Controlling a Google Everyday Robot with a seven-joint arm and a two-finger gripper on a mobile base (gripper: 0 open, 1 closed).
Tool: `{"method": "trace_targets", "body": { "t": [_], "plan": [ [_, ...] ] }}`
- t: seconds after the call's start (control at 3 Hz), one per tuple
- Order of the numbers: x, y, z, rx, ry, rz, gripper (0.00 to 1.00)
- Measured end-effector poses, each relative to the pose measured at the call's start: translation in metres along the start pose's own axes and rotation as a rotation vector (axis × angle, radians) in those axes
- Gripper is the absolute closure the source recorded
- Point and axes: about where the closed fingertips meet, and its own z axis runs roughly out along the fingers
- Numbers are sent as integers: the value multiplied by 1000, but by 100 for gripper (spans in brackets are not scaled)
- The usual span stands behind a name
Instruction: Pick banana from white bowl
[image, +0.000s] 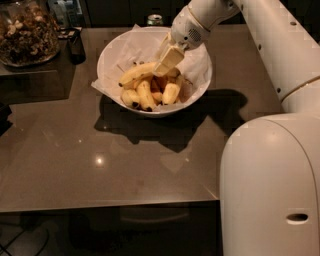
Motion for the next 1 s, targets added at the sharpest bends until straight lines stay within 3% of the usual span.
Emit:
{"method": "trace_targets", "body": {
  "t": [0.33,0.67,1.0],
  "plan": [
    [-1,2,-6,21,-7,-8,100],
    [-15,15,-38,108,-24,-70,100],
    [-43,44,-74,207,-32,-163,100]
  ]
}}
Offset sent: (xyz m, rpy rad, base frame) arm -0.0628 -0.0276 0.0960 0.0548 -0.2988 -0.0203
